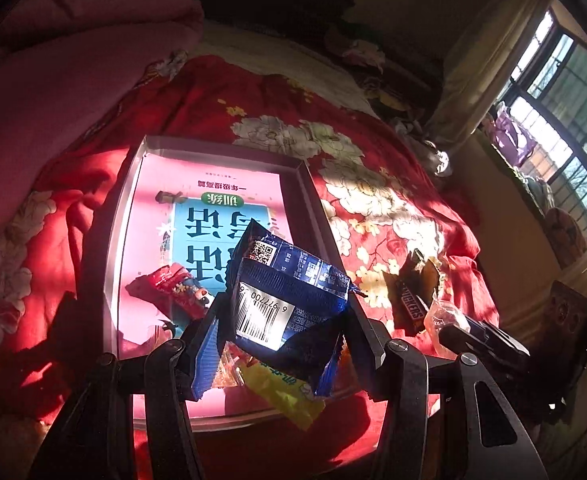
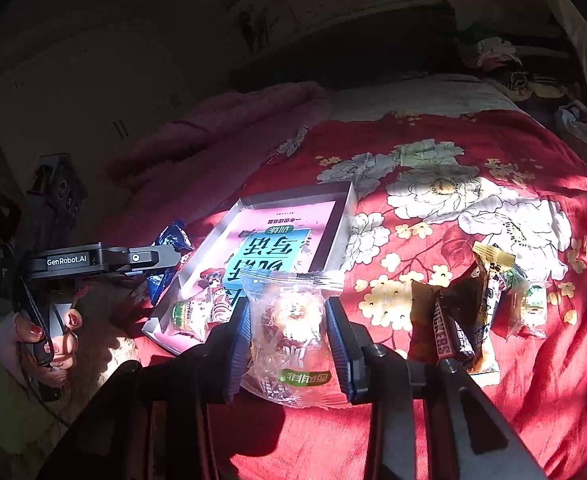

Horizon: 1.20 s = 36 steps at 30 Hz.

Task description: Organize snacks

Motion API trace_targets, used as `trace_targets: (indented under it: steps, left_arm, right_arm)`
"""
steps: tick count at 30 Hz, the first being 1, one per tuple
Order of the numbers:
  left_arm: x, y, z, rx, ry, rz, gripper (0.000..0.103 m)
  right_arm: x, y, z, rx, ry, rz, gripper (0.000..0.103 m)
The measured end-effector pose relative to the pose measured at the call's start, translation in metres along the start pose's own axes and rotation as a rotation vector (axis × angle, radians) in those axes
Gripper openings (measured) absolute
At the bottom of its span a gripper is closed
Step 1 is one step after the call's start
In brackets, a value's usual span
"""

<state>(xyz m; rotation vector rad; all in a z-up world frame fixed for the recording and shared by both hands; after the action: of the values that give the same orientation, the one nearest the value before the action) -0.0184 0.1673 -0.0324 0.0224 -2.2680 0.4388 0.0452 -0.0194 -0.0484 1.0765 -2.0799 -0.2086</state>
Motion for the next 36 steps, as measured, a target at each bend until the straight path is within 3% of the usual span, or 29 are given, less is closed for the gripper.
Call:
trace_targets:
  steps: [9, 20, 36]
  left_arm:
    - [0.015, 0.03, 0.007, 0.044, -0.016, -0.068, 0.057]
    - [0.013, 0.067, 0.024, 0.076, 0.021, -0.145, 0.057]
    - [-0.004, 0.046, 0.041, -0.009, 0.074, -0.145, 0.057]
  right_arm:
    - [-0.016, 0.023, 0.002, 0.038, 0.025, -0.015, 0.038]
    - [-0.044, 0.052, 0.006, 0.077, 0.074, -0.038, 0.038]
    - [-0.085, 0.071, 0.008, 0.114, 0.129, -0.027, 0.038]
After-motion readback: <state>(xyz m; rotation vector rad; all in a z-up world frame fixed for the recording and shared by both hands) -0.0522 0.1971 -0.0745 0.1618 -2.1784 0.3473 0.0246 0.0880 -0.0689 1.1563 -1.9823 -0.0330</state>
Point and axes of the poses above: each gripper's, at about its wrist camera, not at the fingertips, and x roughly against the way its jaws point, y to its left, z to its underside, the point moved 5 cm from there along -x, roughly the way its jaws point, and after that the axes turned 9 degrees about -x, right-handed, at the moved point
